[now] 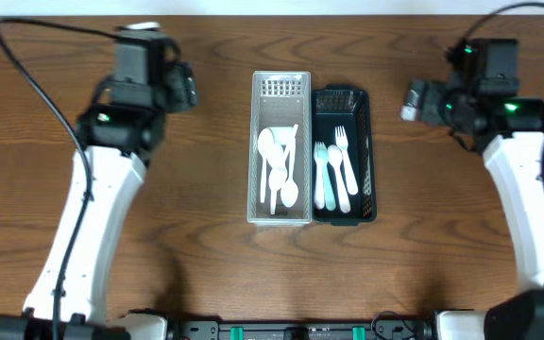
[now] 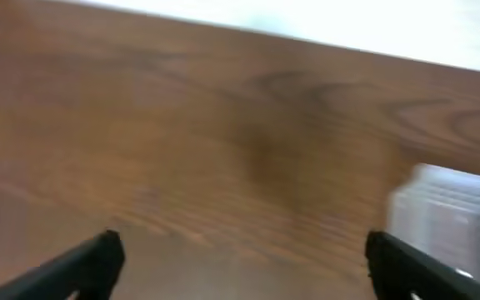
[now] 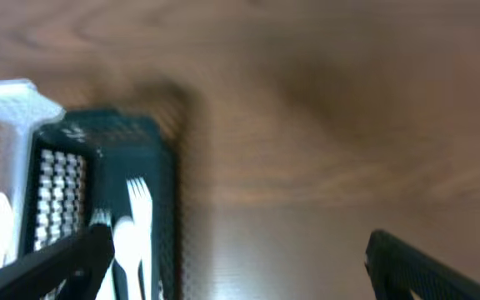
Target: Pack container
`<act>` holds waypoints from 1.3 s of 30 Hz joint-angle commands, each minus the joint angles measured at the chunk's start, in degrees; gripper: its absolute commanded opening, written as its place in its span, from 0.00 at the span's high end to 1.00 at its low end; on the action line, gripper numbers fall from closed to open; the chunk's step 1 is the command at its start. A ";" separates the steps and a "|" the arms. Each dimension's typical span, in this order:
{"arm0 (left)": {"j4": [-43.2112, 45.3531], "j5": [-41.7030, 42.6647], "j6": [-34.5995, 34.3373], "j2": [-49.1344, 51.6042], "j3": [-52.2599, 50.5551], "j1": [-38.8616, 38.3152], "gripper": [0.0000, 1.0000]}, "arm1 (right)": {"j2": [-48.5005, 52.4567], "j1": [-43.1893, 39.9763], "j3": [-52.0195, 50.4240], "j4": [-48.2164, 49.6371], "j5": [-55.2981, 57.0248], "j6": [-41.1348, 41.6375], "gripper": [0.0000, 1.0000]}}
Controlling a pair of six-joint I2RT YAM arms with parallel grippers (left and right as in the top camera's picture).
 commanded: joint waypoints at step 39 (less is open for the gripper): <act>-10.40 -5.14 3.87 -58.58 -48.72 -9.90 0.02 | -50.69 -1.18 -39.63 -10.03 11.50 6.05 0.01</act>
